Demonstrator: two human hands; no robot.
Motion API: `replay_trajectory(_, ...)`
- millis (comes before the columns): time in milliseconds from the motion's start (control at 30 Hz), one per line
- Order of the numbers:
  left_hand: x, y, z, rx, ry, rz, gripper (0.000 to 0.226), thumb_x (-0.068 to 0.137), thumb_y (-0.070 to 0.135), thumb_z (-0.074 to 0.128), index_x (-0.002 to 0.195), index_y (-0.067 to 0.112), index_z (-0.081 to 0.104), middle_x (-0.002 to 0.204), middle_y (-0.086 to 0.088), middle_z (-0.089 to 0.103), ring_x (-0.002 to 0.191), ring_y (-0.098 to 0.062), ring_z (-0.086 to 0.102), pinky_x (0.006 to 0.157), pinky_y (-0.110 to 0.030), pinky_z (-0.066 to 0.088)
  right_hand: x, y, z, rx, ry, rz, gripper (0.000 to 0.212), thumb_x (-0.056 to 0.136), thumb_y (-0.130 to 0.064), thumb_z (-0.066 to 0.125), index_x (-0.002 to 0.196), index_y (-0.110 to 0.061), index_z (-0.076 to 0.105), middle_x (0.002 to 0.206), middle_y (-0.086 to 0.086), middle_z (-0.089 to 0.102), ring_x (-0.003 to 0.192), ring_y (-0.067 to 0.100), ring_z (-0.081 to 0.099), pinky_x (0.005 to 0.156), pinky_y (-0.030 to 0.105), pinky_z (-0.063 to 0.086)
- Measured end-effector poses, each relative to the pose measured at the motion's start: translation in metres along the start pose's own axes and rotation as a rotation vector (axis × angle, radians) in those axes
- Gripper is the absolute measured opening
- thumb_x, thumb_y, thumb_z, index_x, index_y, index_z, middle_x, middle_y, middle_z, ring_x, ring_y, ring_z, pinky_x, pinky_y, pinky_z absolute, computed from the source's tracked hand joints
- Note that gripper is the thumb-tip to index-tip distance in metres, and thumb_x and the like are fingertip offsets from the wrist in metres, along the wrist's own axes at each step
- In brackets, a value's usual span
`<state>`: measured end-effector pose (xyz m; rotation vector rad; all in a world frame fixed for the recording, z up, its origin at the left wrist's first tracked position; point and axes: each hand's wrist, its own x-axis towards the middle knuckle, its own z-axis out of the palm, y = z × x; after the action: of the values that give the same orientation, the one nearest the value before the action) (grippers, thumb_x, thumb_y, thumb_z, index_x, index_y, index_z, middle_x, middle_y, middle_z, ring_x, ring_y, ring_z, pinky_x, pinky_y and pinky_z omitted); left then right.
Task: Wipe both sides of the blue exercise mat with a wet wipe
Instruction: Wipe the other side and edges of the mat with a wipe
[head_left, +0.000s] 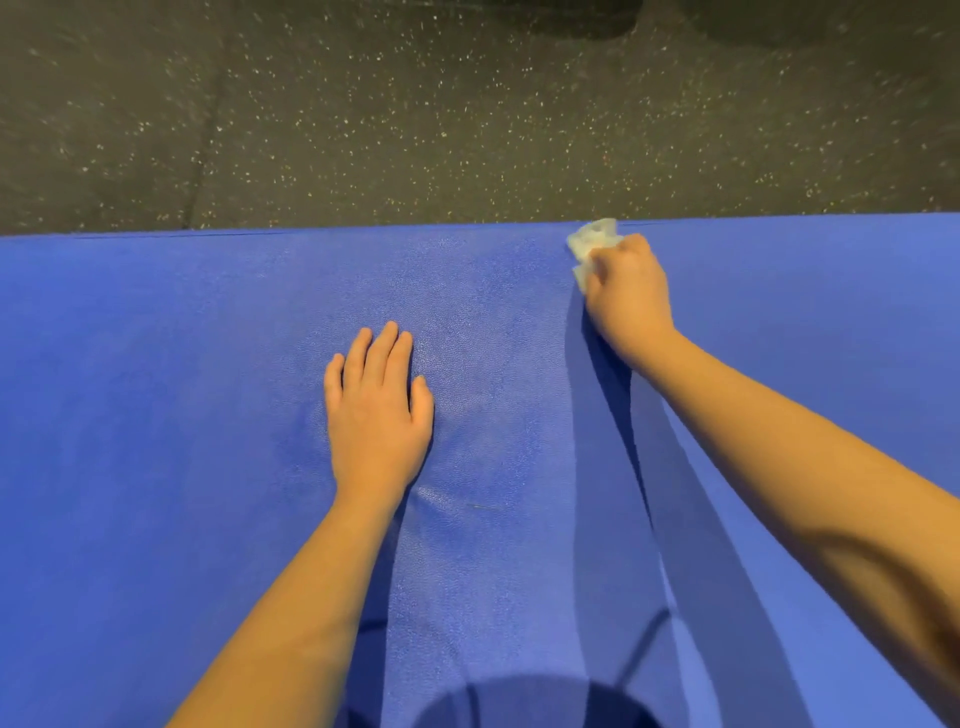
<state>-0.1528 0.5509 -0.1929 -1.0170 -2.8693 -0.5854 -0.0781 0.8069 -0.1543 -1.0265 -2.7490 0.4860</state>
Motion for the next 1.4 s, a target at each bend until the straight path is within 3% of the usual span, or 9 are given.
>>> replay_trajectory(133,0.001,0.001,0.0,-0.001,0.001,-0.003,0.051,0.092,0.03,0.034,0.133,0.009,0.055,0.144,-0.007,0.05,0.137,-0.029,0.038,0.113,-0.049,0.023,-0.037,-0.004,0.006,-0.003,-0.182,-0.346,0.021,0.089,-0.02,0.061,0.082,-0.001,0.065,0.085,0.019,0.052,0.074,0.034,0.052,0.055,0.038,0.043)
replay_trajectory(300,0.0,0.0,0.0,0.002,-0.01,-0.001,0.051,0.092,0.031,0.033,0.134,0.009,0.054,0.145,-0.007,0.049,0.138,-0.029,0.037,0.114,-0.048,0.023,-0.027,0.011,0.005,0.05,0.107,0.042,0.025,0.087,-0.014,0.058,0.076,0.008,0.063,0.092,0.023,0.052,0.078,0.038,0.053,0.061,0.039,0.042)
replay_trajectory(467,0.001,0.001,0.0,-0.004,-0.007,-0.002,0.05,0.093,0.029,0.035,0.135,0.009,0.053,0.145,-0.007,0.048,0.139,-0.028,0.036,0.114,-0.049,0.023,-0.071,-0.006,0.001,0.094,-0.244,-0.449,0.022,0.081,-0.015,0.062,0.067,0.001,0.059,0.08,0.018,0.055,0.062,0.034,0.054,0.051,0.034,0.042)
replay_trajectory(633,0.0,0.001,0.0,-0.001,-0.013,0.007,0.05,0.093,0.029,0.035,0.135,0.008,0.053,0.145,-0.007,0.048,0.138,-0.029,0.036,0.113,-0.051,0.026,-0.056,0.001,-0.001,0.119,0.033,0.038,0.016,0.09,-0.017,0.058,0.089,-0.003,0.064,0.09,0.009,0.058,0.082,0.031,0.055,0.067,0.036,0.038)
replay_trajectory(733,0.0,0.001,0.001,0.025,-0.018,0.012,0.05,0.094,0.03,0.033,0.135,0.008,0.053,0.145,-0.008,0.048,0.138,-0.03,0.037,0.112,-0.051,0.026,-0.091,-0.019,0.004,0.175,-0.174,-0.365,0.025,0.091,-0.028,0.049,0.104,-0.012,0.064,0.092,0.003,0.058,0.08,0.022,0.051,0.068,0.035,0.044)
replay_trajectory(967,-0.007,0.013,0.0,0.095,-0.018,-0.08,0.048,0.094,0.029,0.034,0.13,0.008,0.056,0.13,-0.016,0.054,0.119,-0.037,0.048,0.094,-0.05,0.038,-0.088,0.008,0.011,0.047,0.041,-0.176,0.019,0.09,-0.021,0.059,0.084,-0.005,0.067,0.074,0.008,0.038,0.065,0.028,0.041,0.053,0.038,0.046)
replay_trajectory(1133,-0.043,0.017,0.0,0.01,-0.073,-0.068,0.055,0.095,0.034,0.034,0.138,0.003,0.048,0.15,-0.019,0.038,0.14,-0.04,0.03,0.112,-0.054,0.023,-0.138,-0.014,0.001,0.076,-0.216,-0.628,0.034,0.092,-0.027,0.046,0.077,-0.003,0.064,0.076,0.011,0.054,0.062,0.028,0.048,0.049,0.031,0.036)
replay_trajectory(1300,-0.048,0.018,0.001,0.008,-0.063,-0.069,0.053,0.095,0.031,0.035,0.139,0.004,0.047,0.152,-0.016,0.036,0.143,-0.036,0.026,0.116,-0.052,0.019,-0.119,0.001,0.006,0.054,0.062,-0.173,0.027,0.09,-0.02,0.062,0.068,-0.006,0.062,0.073,0.009,0.047,0.063,0.027,0.044,0.048,0.034,0.039)
replay_trajectory(1400,-0.049,0.017,0.001,-0.009,-0.067,-0.064,0.055,0.095,0.033,0.033,0.14,0.006,0.047,0.153,-0.015,0.036,0.143,-0.035,0.026,0.117,-0.051,0.019,-0.15,-0.022,0.01,0.162,-0.132,-0.419,0.023,0.088,-0.019,0.052,0.072,-0.006,0.063,0.073,0.01,0.052,0.062,0.03,0.049,0.053,0.031,0.038)
